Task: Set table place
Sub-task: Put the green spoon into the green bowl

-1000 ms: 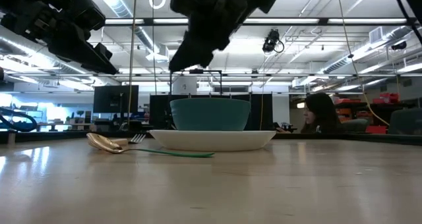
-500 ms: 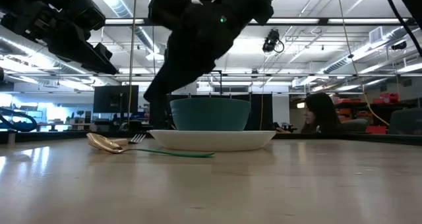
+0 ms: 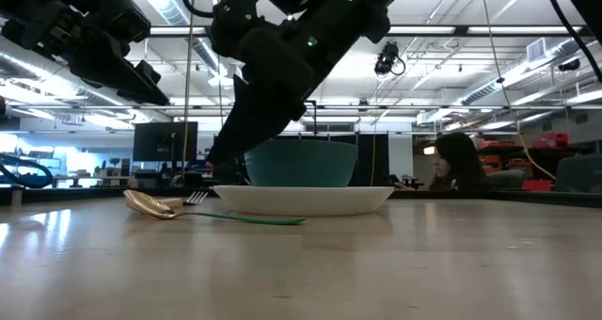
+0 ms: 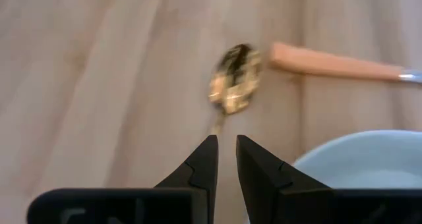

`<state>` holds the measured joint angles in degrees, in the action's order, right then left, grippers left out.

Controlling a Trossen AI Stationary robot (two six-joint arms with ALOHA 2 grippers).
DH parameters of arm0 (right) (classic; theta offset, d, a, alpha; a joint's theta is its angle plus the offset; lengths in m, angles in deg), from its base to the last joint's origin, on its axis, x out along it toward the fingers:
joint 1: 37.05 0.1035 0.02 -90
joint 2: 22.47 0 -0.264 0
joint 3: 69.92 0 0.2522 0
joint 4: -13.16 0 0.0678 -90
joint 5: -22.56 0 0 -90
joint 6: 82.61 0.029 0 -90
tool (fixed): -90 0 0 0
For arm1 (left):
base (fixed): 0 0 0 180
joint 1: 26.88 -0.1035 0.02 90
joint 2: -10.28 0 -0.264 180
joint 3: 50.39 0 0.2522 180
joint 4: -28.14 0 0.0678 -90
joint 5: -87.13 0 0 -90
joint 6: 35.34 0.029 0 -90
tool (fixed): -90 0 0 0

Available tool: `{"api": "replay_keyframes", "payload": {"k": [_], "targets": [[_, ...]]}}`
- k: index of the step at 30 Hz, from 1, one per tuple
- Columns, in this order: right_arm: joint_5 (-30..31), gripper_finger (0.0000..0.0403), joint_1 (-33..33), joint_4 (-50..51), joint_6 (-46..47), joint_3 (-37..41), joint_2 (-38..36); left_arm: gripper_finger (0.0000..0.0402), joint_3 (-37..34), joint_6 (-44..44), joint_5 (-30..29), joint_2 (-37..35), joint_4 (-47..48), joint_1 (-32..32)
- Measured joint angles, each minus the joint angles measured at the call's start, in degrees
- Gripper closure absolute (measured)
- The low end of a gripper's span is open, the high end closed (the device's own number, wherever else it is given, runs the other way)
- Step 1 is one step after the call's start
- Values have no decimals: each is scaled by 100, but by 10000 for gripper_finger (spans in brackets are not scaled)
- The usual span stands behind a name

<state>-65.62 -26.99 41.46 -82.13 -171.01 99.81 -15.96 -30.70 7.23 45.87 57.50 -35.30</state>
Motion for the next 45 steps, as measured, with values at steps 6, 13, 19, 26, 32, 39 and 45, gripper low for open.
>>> {"api": "replay_keyframes", "payload": {"k": [6,13,19,26,32,39,45], "targets": [[-43,339,101,45,77,35,0,224,0,0,-1,2,4,0],[-159,339,140,64,91,37,171,221,0,1,1,0,2,0],[-275,339,138,-111,102,23,374,224,0,0,1,2,-41,0],[-275,339,134,-117,96,22,350,221,0,2,1,2,-108,0],[-169,339,224,-133,318,-16,190,224,0,1,1,2,-125,-1],[804,339,496,787,84,-643,168,221,0,2,1,2,-173,-2],[1063,339,635,1631,-400,-1619,165,224,0,2,1,1,-184,-2]]}}
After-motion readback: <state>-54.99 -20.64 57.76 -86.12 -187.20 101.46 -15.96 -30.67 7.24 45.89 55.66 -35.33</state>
